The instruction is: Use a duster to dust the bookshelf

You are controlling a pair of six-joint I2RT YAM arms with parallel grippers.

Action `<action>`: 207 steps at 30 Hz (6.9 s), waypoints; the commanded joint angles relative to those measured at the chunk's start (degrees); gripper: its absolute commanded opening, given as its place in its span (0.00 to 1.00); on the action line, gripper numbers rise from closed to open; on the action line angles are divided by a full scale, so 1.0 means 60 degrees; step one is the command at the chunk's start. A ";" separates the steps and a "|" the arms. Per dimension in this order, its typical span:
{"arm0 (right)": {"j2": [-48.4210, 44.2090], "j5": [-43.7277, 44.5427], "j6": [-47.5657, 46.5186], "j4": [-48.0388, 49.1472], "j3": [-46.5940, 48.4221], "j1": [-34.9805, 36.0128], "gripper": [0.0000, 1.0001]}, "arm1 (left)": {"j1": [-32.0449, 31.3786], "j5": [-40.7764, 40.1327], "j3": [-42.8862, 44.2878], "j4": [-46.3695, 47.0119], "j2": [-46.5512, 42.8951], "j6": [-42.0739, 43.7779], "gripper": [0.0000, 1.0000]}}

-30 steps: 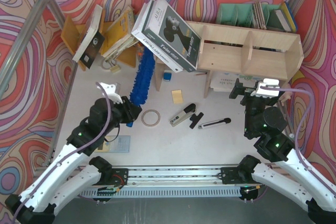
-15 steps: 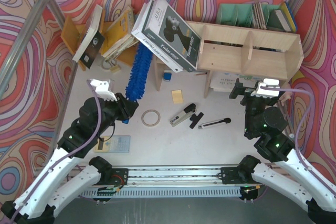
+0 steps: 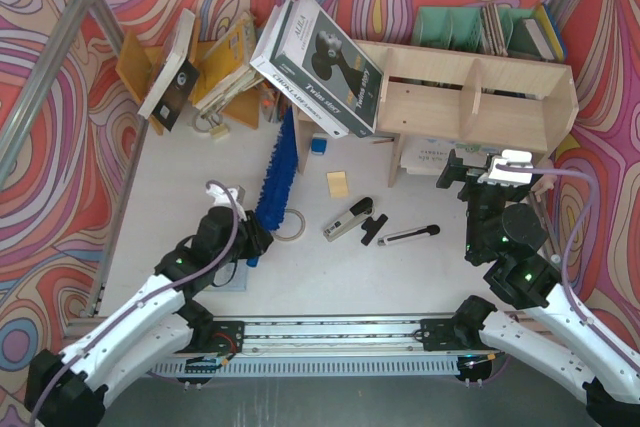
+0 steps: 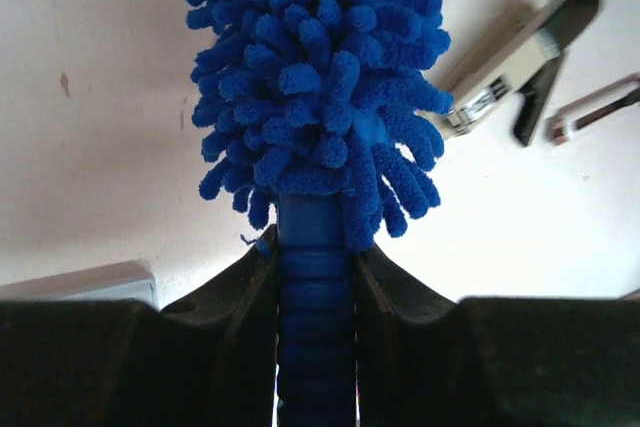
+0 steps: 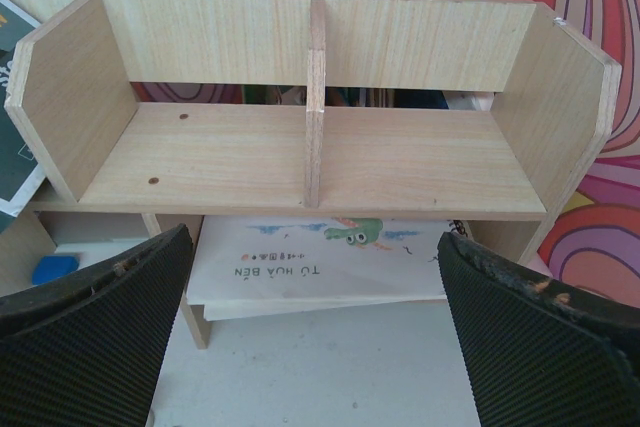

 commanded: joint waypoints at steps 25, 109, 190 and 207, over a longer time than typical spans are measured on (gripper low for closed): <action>-0.0047 -0.0056 0.0109 0.0015 0.0061 -0.0052 0.99 | 0.0015 -0.2044 0.4772 -0.2084 -0.0718 0.1842 0.00; -0.0448 -0.0124 0.0165 -0.0043 0.0035 -0.0052 0.99 | -0.5254 0.0135 0.3583 0.5957 0.2930 0.5768 0.00; 0.0334 0.0591 1.3202 -0.5610 0.1333 -0.0054 0.00 | -0.7771 -0.3801 0.2179 0.6602 0.3426 0.5340 0.98; -0.0096 0.0835 1.7513 -0.8184 0.0871 -0.0053 0.00 | -0.7744 -1.0043 0.1410 0.5838 -0.1666 0.7399 0.98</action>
